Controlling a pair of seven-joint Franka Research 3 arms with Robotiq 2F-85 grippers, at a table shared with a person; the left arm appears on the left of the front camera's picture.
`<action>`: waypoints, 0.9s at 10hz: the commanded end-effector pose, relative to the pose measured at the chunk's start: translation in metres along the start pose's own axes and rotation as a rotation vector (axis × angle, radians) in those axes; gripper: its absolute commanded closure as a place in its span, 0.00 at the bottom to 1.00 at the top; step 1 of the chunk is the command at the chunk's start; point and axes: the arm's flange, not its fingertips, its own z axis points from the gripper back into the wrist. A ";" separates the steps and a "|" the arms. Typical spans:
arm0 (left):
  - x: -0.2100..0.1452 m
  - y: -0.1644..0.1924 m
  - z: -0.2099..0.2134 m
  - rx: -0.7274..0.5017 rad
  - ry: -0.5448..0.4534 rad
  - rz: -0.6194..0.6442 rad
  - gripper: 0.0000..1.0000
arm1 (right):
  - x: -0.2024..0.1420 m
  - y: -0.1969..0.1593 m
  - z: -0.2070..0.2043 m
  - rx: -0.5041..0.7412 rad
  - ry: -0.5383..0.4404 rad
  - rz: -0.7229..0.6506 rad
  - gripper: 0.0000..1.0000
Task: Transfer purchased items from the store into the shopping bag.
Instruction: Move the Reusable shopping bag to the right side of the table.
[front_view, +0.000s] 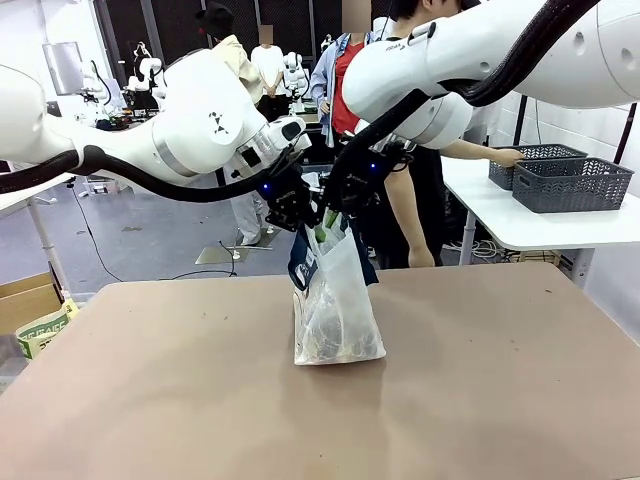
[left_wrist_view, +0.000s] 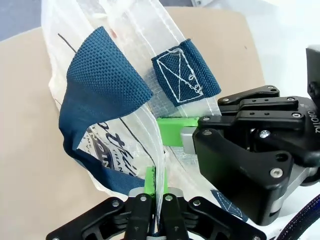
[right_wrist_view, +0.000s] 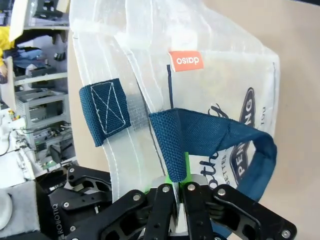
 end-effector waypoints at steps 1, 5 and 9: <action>0.000 0.000 0.000 0.000 -0.001 0.000 0.80 | 0.000 -0.002 0.001 0.007 -0.006 0.005 1.00; -0.011 -0.007 0.007 -0.087 -0.001 -0.016 0.00 | 0.000 -0.002 0.001 0.007 -0.006 0.005 1.00; -0.018 -0.008 0.014 -0.190 -0.033 -0.034 0.00 | 0.000 -0.002 0.001 0.007 -0.006 0.005 1.00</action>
